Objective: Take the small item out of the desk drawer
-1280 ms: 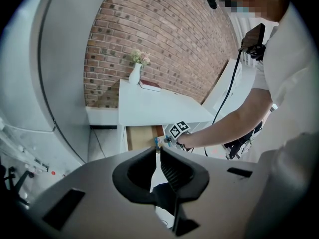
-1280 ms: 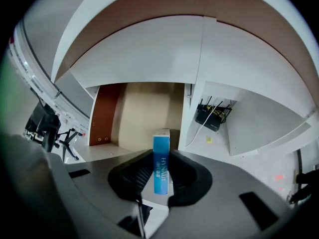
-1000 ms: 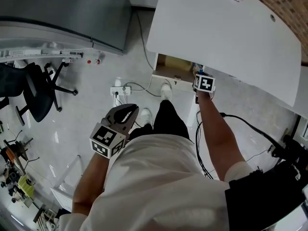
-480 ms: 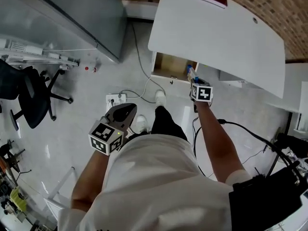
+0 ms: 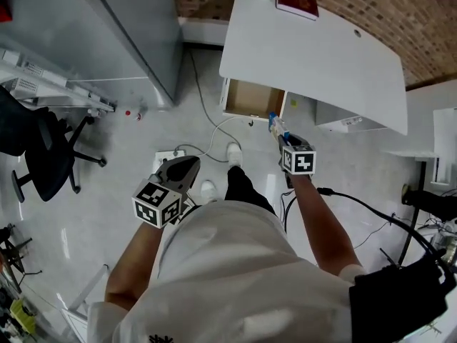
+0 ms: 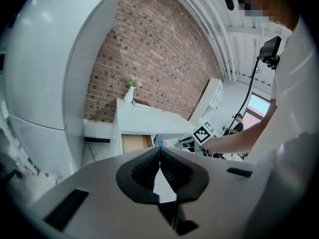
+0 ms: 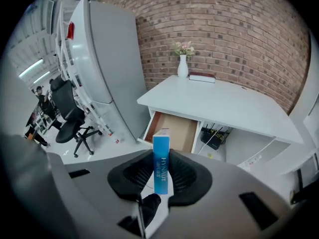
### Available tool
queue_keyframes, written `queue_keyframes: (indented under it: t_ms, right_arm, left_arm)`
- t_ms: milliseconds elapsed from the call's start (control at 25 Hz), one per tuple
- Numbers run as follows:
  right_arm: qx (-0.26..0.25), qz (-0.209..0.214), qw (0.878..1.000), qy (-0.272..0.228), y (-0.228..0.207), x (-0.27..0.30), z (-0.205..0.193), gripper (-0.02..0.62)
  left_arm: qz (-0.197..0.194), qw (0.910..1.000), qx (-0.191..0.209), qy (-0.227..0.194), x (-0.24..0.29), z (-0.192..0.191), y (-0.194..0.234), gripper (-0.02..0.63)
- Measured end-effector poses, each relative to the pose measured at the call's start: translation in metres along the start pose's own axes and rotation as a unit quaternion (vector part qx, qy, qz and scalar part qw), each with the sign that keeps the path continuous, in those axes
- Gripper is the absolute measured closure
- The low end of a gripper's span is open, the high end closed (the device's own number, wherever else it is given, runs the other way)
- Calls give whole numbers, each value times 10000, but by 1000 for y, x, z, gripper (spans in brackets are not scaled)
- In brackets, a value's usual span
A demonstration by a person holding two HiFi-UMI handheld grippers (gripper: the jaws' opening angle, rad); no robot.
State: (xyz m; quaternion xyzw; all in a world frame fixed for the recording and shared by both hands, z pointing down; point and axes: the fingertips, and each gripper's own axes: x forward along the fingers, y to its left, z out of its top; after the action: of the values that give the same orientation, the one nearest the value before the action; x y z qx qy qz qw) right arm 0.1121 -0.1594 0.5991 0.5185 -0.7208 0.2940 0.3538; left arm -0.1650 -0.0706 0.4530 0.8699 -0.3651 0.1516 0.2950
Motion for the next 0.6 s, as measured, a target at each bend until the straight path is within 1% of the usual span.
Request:
queue_keyframes:
  t_ms: [160,240,600]
  right_arm:
    - [21,98,9999,-97,23,-41,-16,485]
    - [40,121,9998,-156,33,-61,-23,484]
    - [-69,309,9989,-344,75,-132,-61,485]
  left_arm:
    - [291,9994,49,-195,-22,-6,0,583]
    - [362,9990,55,-257,-32,-10,-2,583]
    - [183,9993,131,-305,-62,-33,-26,583]
